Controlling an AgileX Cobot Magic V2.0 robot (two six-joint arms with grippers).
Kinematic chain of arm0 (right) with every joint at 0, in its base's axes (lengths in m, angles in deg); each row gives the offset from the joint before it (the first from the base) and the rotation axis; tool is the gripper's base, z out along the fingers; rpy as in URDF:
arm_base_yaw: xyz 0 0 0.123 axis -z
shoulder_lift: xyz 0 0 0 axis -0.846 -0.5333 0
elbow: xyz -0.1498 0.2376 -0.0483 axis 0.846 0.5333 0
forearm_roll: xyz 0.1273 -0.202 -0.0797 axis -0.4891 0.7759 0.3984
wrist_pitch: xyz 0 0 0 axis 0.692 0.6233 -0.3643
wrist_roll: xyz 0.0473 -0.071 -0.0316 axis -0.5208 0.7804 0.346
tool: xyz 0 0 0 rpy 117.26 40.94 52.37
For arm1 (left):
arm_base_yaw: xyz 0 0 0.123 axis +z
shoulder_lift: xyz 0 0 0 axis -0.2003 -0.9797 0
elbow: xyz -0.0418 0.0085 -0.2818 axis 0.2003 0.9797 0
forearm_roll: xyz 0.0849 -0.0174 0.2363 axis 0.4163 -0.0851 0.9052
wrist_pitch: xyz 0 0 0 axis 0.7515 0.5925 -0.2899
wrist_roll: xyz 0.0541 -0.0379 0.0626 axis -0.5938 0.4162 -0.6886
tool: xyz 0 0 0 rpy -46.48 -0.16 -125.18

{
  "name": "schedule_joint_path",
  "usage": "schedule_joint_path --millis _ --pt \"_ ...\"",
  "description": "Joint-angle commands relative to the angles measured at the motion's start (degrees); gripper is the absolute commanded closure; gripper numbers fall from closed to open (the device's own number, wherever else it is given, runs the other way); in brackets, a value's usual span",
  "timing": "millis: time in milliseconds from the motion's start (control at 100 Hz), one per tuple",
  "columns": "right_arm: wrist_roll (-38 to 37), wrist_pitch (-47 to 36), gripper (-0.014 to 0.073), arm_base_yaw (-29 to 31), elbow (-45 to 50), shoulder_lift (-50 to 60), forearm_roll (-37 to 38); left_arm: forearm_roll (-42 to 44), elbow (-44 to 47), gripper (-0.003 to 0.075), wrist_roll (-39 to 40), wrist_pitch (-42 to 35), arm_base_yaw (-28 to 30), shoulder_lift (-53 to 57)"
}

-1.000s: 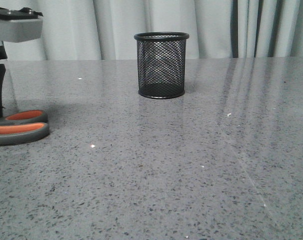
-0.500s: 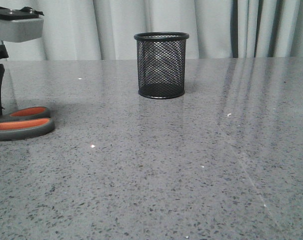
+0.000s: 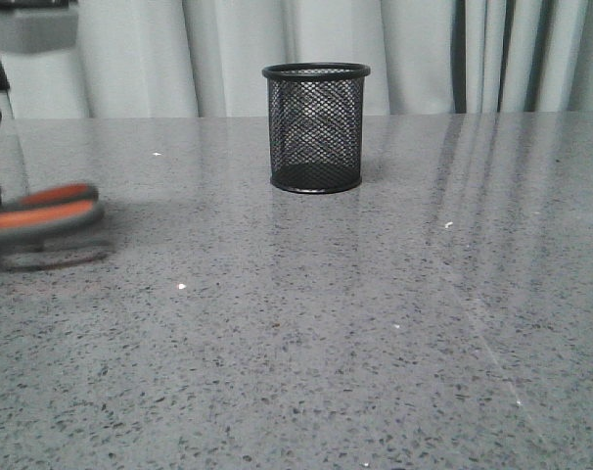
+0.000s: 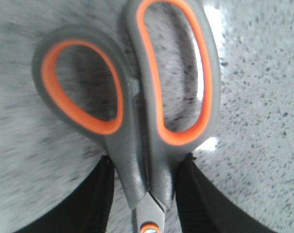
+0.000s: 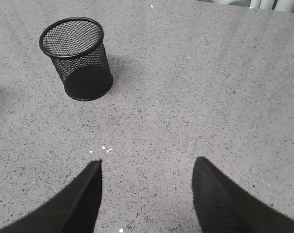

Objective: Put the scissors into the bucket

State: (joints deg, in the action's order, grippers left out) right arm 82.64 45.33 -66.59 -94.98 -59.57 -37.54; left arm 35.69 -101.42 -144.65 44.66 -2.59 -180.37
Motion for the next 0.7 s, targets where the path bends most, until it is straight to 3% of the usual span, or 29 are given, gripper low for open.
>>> schedule_joint_path --millis 0,350,690 --pt "0.78 -4.55 0.0221 -0.14 -2.11 -0.13 -0.59 -1.42 -3.33 0.0552 1.14 3.43 -0.45 4.61" --pt "0.78 -7.84 0.0221 -0.14 -2.11 -0.13 -1.18 -1.42 -11.37 0.0552 3.86 3.43 -0.45 11.43" --pt "0.88 -12.94 0.0221 -0.14 -2.11 -0.13 -10.61 -8.24 -13.12 0.0552 9.12 2.05 -0.45 14.95"
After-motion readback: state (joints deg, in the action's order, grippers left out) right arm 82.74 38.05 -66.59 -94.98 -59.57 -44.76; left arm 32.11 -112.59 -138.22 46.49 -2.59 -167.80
